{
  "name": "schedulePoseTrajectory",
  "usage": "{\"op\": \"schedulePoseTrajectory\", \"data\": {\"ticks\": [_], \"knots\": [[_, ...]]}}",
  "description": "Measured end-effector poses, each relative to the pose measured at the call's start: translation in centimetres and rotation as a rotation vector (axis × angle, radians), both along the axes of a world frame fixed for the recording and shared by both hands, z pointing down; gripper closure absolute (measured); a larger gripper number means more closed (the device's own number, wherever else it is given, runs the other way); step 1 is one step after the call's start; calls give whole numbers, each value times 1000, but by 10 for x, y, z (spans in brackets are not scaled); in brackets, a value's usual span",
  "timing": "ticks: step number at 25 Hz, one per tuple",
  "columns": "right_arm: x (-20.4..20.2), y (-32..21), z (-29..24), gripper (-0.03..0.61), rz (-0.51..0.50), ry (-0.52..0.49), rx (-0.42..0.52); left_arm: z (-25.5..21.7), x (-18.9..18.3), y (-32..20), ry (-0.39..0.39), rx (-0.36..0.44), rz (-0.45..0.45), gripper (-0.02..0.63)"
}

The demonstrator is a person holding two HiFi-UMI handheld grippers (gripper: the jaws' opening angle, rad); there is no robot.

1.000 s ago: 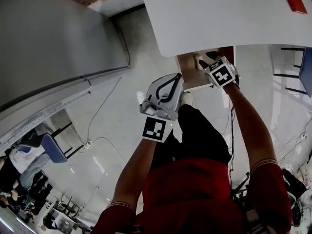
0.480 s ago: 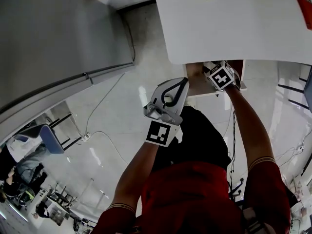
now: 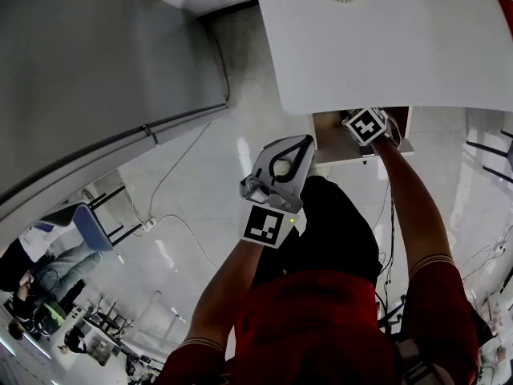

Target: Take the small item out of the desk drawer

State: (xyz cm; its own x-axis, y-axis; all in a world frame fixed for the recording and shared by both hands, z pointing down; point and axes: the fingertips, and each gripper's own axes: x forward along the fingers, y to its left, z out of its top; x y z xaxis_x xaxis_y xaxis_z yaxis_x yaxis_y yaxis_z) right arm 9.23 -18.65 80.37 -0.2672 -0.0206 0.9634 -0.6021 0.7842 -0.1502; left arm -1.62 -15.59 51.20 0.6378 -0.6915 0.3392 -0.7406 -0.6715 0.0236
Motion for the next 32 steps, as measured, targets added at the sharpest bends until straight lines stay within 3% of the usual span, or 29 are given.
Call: {"op": "schedulePoseTrajectory", "data": {"ticks": [9,15,22,32], "knots": [[-6,5,7,422,-22,14,-21,-2,-7,-2,-14,0,-9,609],[-19,-3,-21,426,-27,-60,80,-6,-6,-1,-5,8,5,609],[-25,-7,-94,428,11,-151,248,-25,4,0,15,35,50,609],[-18,21,-234,428,241,-363,452,-67,15,6,16,112,151,609]]}}
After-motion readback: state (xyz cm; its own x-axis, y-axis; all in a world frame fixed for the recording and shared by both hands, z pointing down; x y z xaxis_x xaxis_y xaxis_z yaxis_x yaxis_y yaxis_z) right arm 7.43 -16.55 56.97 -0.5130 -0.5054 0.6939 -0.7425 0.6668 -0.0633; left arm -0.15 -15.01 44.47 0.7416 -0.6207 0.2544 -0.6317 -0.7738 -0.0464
